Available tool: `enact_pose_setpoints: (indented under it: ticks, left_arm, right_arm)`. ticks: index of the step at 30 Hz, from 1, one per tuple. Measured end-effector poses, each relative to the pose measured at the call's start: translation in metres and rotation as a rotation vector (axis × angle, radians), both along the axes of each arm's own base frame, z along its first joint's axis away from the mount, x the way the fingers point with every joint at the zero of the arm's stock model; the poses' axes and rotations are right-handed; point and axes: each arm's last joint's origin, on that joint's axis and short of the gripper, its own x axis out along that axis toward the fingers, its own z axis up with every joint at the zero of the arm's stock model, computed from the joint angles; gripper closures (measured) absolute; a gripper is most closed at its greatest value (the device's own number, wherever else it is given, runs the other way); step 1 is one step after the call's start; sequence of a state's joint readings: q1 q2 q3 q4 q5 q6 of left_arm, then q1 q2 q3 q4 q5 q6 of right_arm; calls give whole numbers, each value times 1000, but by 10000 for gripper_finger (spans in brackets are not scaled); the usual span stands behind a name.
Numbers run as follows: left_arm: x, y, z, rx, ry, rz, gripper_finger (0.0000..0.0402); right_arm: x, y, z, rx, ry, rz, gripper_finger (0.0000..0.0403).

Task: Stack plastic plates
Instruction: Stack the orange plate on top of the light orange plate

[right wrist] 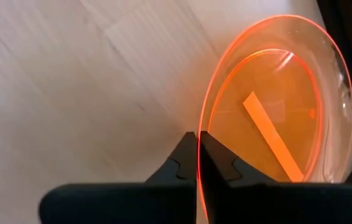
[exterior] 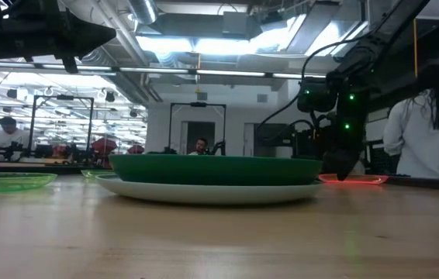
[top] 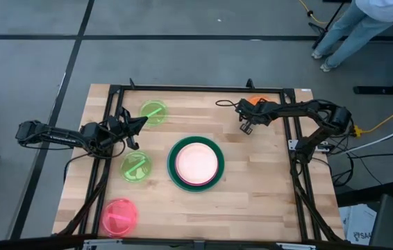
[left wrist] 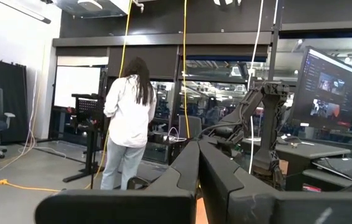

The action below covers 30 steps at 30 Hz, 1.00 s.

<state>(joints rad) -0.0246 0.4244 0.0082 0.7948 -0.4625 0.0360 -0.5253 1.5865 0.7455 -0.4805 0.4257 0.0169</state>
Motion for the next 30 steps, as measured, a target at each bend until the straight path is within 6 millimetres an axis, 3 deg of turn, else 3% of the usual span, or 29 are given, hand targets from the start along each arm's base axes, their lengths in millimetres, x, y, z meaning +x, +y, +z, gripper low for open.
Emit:
enact_pose_setpoints:
  ticks: [8,14,30]
  left_arm:
    - [0,0,0,-6,-3,-3,398]
    - [0,0,0,-6,-3,-2,398]
    - [0,0,0,-6,-3,-3,398]
  right_arm:
    - [17,13,8,-22,-10,96,402]
    - [38,29,25,-38,-41,180,402]
    - [89,98,74,-149,-121,542,402]
